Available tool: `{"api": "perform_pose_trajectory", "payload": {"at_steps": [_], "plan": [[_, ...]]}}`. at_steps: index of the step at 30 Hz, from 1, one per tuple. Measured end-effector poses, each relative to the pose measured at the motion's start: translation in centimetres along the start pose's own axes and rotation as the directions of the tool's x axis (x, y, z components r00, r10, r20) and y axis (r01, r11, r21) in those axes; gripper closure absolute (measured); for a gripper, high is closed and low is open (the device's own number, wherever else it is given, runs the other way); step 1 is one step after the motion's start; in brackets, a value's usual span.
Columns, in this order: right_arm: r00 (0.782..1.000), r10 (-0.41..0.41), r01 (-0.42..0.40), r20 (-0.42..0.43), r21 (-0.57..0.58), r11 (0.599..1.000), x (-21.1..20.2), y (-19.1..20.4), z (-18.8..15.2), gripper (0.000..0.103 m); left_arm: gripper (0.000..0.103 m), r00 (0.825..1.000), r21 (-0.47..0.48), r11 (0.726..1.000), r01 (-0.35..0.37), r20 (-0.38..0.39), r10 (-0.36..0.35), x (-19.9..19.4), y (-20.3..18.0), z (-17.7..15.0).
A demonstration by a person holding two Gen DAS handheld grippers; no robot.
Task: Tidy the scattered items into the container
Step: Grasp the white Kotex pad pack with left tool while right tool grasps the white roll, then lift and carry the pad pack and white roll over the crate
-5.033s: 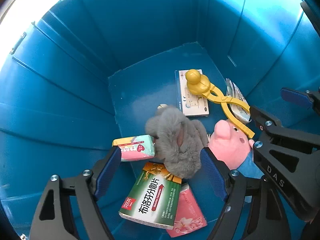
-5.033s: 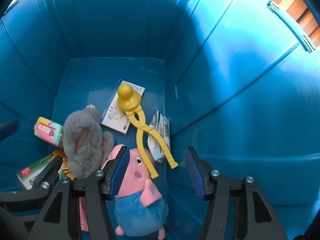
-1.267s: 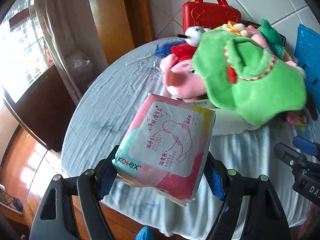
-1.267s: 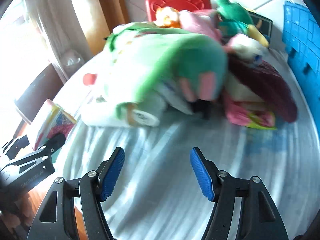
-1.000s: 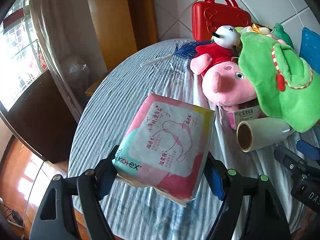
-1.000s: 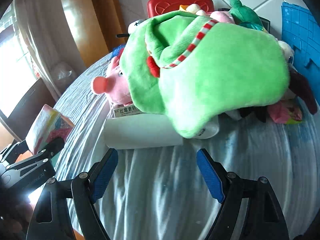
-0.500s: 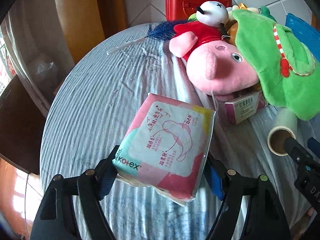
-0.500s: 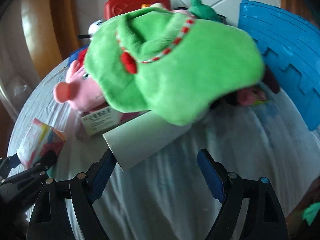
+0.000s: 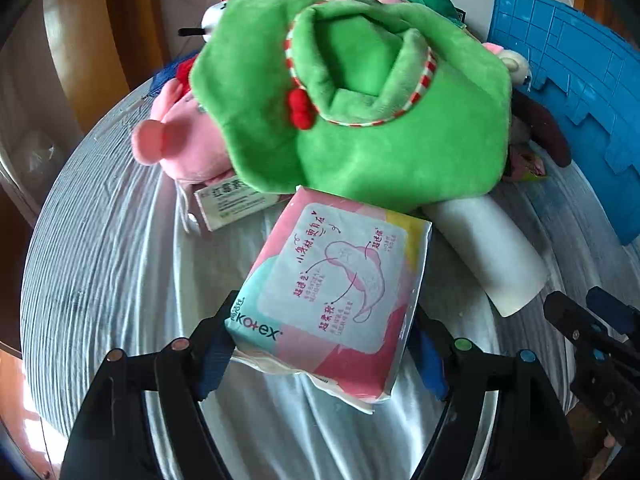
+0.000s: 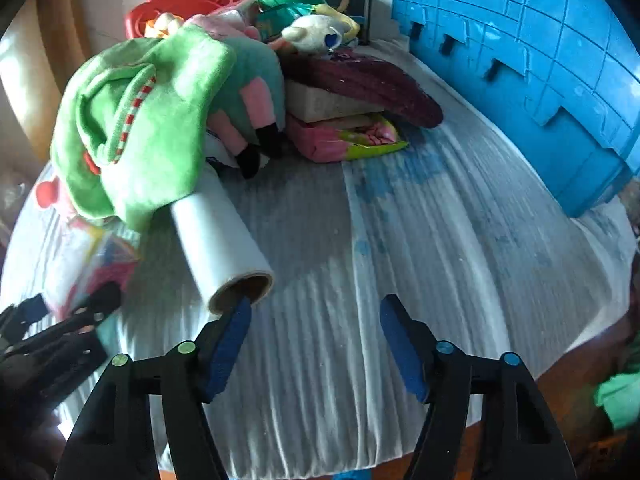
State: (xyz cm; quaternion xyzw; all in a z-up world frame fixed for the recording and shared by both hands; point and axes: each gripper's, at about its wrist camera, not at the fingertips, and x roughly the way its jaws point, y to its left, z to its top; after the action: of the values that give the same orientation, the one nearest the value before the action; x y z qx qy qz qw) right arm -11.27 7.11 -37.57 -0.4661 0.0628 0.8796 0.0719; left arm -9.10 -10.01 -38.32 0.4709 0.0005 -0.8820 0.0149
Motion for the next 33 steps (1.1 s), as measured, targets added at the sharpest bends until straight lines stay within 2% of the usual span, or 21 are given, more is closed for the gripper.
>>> {"api": "perform_pose_trajectory", "payload": {"at_steps": [5, 9, 12, 17, 20, 22, 23, 27, 33], "plan": [[0.993, 0.114, -0.111, 0.019, -0.113, 0.987, 0.2, 1.1, 0.8, 0.037, 0.027, 0.998, 0.005, 0.998, -0.065, 0.013, 0.065, 0.4, -1.5, -0.7], [0.983, 0.182, -0.181, -0.005, -0.151, 0.972, 1.8, 1.5, 0.9, 0.039, 0.027, 0.994, -0.050, 0.993, -0.109, 0.018, 0.110, 0.1, -1.1, -1.0], [0.967, 0.255, -0.254, -0.024, -0.195, 0.947, 3.0, 1.9, 1.4, 0.039, 0.027, 0.986, -0.105, 0.981, -0.160, 0.021, 0.163, -0.4, -0.4, -1.3], [0.946, 0.319, -0.323, -0.059, -0.273, 0.906, 5.3, 3.0, 2.6, 0.039, 0.027, 0.973, -0.165, 0.961, -0.223, 0.024, 0.230, 0.0, -0.3, -1.5], [0.942, 0.333, -0.332, -0.049, -0.296, 0.896, 6.1, 3.0, 2.8, 0.040, 0.027, 0.968, -0.182, 0.954, -0.238, 0.033, 0.248, -0.1, -0.4, -1.9], [0.945, 0.325, -0.322, -0.042, -0.316, 0.892, 6.0, 3.2, 2.6, 0.056, 0.027, 0.968, -0.174, 0.956, -0.238, 0.037, 0.248, -0.1, -0.9, -1.9], [0.947, 0.318, -0.313, -0.040, -0.327, 0.892, 5.8, 3.3, 2.4, 0.057, 0.028, 0.967, -0.169, 0.956, -0.241, 0.037, 0.251, -0.3, -1.5, -2.0], [0.952, 0.304, -0.301, -0.039, -0.299, 0.905, 4.7, 2.4, 1.6, 0.057, 0.028, 0.972, -0.159, 0.962, -0.223, 0.037, 0.231, -1.6, -2.2, -2.7], [0.960, 0.280, -0.271, -0.007, -0.281, 0.921, 0.9, 1.2, 0.7, 0.058, 0.028, 0.976, -0.117, 0.976, -0.185, 0.093, 0.196, -5.6, -3.5, -2.5]]}}
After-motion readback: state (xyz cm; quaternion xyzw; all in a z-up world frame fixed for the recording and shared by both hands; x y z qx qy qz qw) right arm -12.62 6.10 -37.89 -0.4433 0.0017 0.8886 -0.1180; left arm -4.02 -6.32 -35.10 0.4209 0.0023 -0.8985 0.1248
